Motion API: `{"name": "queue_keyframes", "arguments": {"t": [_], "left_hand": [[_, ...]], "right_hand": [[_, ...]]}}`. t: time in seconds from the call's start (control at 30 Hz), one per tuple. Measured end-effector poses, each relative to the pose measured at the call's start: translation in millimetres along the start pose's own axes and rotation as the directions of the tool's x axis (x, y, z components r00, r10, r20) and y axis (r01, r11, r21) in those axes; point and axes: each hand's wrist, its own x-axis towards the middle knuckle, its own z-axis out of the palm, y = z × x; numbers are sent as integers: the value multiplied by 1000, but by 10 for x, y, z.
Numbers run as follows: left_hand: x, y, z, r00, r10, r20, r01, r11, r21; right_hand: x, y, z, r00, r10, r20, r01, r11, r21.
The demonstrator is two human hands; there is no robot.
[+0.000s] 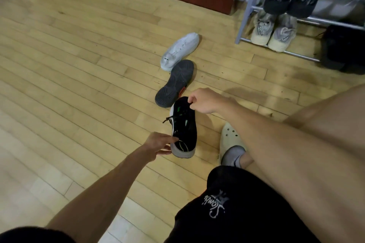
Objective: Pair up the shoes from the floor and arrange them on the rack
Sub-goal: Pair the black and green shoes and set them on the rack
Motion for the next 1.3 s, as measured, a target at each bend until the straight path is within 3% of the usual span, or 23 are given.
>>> {"name": "queue_keyframes", "arguments": {"t": [0.13,0.23,0.33,0.43,0.53,0.67,0.83,1.1,1.3], "left_hand": [[-212,576,-19,974,157,-161,-168,984,-61],[-447,1158,41,941,282,-189,-305,947,-101],[-780,1824,165,889,442,-115,-454,884,-111],[-1166,2498,322,805,593,-17,-593,805,-13],[-1535,3013,602,715,694,82,-699,711,72],[-1845,3502,1235,622,757,200,-783,601,158],[-2118,3712,2334,646,649,402,-752,633,187],[-2289,3212,4130,685,350,639,-682,616,394],[-2283,2515,5110,699,180,692,-507,807,303]], "right_hand": [[-3,-60,-329,961,50,-273,3,982,189],[-160,-70,-818,955,162,-249,-81,948,309],[-412,38,-1301,962,168,-216,-88,937,337],[-716,153,-1732,976,76,-203,42,853,521],[-1031,297,-2126,946,9,-325,212,743,635],[-1527,708,-2535,837,73,-542,339,709,618],[-2329,1505,-2732,733,179,-656,381,692,614],[-3462,3071,-2062,670,400,-625,229,690,687],[-4169,3840,-1372,628,586,-513,206,511,835]]}}
